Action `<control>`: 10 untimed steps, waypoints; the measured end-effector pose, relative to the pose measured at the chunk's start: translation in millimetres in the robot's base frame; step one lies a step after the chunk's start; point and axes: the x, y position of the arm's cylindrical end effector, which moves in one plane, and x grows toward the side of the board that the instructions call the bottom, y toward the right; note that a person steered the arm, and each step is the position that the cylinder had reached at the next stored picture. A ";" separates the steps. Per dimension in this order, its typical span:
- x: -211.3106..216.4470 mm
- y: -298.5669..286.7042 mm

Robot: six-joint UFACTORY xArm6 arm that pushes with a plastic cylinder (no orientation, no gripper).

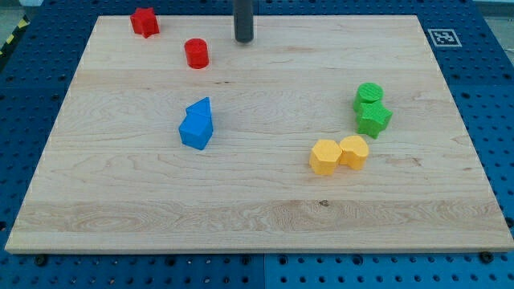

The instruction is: Push the red circle towards the red star

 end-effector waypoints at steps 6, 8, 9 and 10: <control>41.7 -42.6; 54.9 -74.5; 27.6 -95.3; 9.9 -106.6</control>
